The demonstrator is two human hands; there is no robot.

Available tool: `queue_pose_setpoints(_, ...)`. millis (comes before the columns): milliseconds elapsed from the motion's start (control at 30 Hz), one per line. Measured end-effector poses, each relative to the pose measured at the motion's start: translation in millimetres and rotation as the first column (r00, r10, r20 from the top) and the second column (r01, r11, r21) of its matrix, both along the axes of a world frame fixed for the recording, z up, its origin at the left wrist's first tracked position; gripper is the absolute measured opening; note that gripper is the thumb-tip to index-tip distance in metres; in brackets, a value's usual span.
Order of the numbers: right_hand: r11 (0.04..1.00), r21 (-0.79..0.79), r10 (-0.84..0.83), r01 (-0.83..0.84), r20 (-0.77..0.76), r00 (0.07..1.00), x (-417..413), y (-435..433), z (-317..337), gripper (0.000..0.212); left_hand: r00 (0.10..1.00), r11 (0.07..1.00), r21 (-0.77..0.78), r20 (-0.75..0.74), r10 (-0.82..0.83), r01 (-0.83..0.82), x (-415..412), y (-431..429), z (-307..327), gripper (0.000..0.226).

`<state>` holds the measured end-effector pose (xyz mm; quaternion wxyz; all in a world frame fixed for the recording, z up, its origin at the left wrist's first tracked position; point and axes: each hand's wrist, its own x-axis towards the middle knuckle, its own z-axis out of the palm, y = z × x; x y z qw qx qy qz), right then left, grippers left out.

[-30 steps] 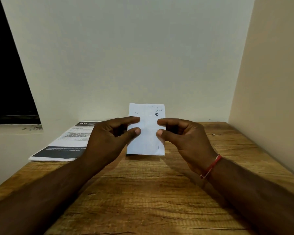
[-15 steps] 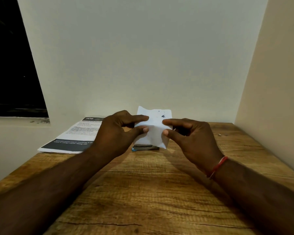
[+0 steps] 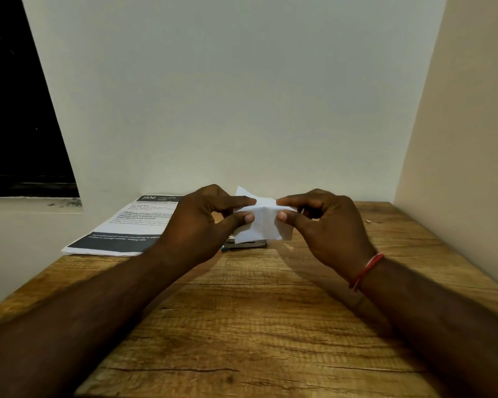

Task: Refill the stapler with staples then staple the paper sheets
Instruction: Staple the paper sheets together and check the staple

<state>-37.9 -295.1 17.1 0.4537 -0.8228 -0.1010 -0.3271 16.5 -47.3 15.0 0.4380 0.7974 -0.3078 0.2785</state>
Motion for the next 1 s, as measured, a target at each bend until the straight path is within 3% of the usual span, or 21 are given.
queue_pose_setpoints(367, 0.996, 0.083, 0.028, -0.029, 0.01, 1.0, 4.3, -0.1, -3.1, 0.011, 0.995, 0.998, -0.013, -0.07, -0.066, 0.065, -5.4, -1.1, 3.8, 0.019)
queue_pose_setpoints(533, 0.95, 0.239, 0.22, -0.201, -0.056, 0.974, 4.2, 0.1, -5.0, 0.01, 0.98, 0.994, 0.003, -0.163, -0.109, 0.111, -3.6, -1.5, 2.3, 0.006)
queue_pose_setpoints(633, 0.945, 0.265, 0.212, -0.189, -0.059, 0.975, 4.3, -1.7, -5.9, 0.007, 0.965, 0.986, -0.021, -0.204, -0.167, 0.167, -6.5, -2.6, 0.0, 0.008)
queue_pose_setpoints(767, 0.95, 0.268, 0.175, -0.159, -0.037, 0.984, 5.4, -3.4, -6.1, 0.011, 0.899, 0.936, -0.134, -0.262, -0.351, 0.326, -9.5, -0.3, 1.1, 0.025)
queue_pose_setpoints(867, 0.934, 0.301, 0.209, -0.19, -0.034, 0.977, 4.8, -1.2, -6.5, 0.017, 0.796, 0.874, -0.207, -0.361, -0.486, 0.44, -12.4, -1.6, 0.9, 0.029)
queue_pose_setpoints(1000, 0.926, 0.296, 0.267, -0.235, -0.073, 0.961, 3.6, 2.9, -10.6, 0.022, 0.756, 0.871, -0.129, -0.448, -0.477, 0.473, -12.7, -4.1, -7.4, 0.021)
